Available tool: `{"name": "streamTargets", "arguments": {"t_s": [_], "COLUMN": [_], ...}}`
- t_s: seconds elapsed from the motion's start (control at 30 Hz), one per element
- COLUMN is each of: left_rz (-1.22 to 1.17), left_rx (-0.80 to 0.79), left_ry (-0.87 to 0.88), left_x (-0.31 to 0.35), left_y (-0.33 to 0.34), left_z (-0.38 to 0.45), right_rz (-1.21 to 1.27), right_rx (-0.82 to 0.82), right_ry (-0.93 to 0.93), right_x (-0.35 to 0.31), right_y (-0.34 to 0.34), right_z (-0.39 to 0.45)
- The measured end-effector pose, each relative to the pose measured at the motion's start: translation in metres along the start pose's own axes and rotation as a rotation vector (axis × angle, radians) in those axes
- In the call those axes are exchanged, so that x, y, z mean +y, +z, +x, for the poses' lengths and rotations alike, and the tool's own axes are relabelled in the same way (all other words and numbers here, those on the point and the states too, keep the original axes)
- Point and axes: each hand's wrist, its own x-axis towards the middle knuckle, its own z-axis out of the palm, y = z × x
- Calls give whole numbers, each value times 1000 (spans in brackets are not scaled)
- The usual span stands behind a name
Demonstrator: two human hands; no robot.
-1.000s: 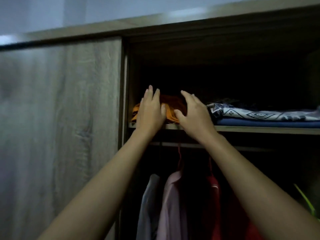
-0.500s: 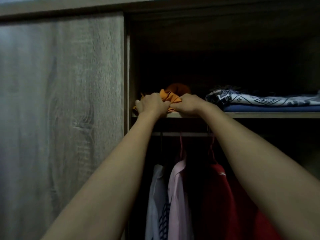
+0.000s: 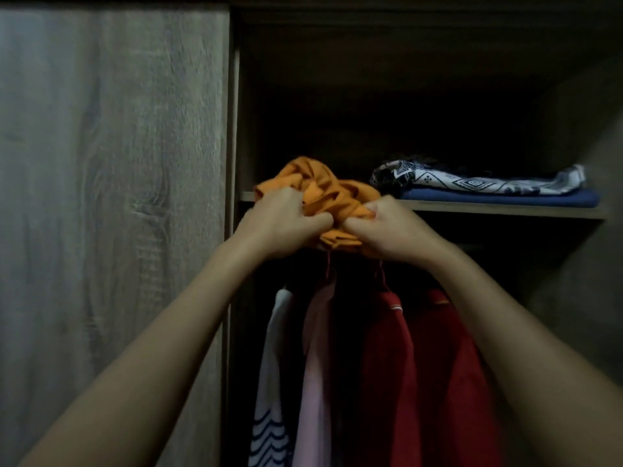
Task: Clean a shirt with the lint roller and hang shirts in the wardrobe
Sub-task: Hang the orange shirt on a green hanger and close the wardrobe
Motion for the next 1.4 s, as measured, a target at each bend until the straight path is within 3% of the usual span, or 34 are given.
{"name": "streamTargets", "arguments": {"t_s": [0.1, 0.27, 0.4, 0.53, 0.67, 0.77, 0.87, 0.97, 1.2, 1.4], "left_rz": [-129, -304, -405, -378, -462, -616, -727, -629, -544, -218], "left_rx": [-216, -595, -843, -739, -652, -685, -717, -706, -742, -690], "left_ry": [-37, -277, -228, -292, -390, -535, -651, -579, -392, -260], "left_x": [8, 2, -4, -14, -6, -5, -3, 1, 2, 4], "left_y": [17, 52, 82, 96, 109, 117, 120, 118, 105, 94], "left_z": [-32, -71, -112, -128, -140, -143, -141, -135, -130, -121], "right_rz": [52, 236, 361, 411, 262, 147, 324, 490, 397, 375], "right_rx": [-92, -170, -173, -292, -508, -479, -461, -557, -412, -389], "right_ry": [95, 345, 466, 488, 481, 413, 367, 328, 269, 222], "right_x": [20, 59, 94, 128, 144, 146, 127, 111, 114, 108], "right_y": [10, 26, 34, 38, 49, 65, 70, 78, 83, 71], "right_z": [-43, -89, -118, -140, -156, -161, -160, -160, -156, -150]}}
